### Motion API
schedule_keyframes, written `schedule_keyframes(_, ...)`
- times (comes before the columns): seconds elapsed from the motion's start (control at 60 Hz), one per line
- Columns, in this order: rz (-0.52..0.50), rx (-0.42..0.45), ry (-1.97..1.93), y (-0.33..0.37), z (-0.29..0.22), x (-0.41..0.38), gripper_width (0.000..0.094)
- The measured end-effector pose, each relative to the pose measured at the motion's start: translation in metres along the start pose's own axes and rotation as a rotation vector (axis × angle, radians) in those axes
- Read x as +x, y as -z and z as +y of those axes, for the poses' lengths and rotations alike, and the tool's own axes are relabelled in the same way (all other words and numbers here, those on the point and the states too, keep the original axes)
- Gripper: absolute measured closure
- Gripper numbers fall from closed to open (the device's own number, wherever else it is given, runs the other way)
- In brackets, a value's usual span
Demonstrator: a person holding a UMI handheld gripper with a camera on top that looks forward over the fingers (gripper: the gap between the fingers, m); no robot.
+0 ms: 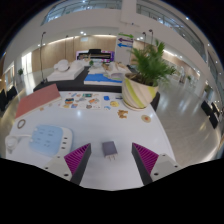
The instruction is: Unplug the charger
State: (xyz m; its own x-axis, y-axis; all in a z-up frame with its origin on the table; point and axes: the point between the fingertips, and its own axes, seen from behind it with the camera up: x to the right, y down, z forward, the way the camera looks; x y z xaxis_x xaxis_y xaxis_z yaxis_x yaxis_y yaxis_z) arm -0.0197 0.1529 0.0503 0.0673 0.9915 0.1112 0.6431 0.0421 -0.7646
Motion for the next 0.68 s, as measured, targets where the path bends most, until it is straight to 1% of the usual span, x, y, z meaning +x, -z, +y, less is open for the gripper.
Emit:
schedule_keyframes(0.1,-0.002,-0.016,-0.028,0.093,0.001,0.002,0.0092)
schedule_keyframes(0.233,0.000,-0.057,-0.067,0.223,0.024,0.005,0.0085)
schedule_keyframes(0.333,0.012,-0.069,-0.056,0.282,0.041,0.006,0.0087)
schedule_keyframes(0.433,0.021,-0.065,-0.048,0.310,0.048,0.004,0.0092)
schedule_keyframes(0.5,0.029,-0.046,-0.055,0.321,0.048,0.006,0.0089)
schedule_keyframes(0.683,0.049,-0.021,-0.047,0.315,0.039,0.015,0.0091)
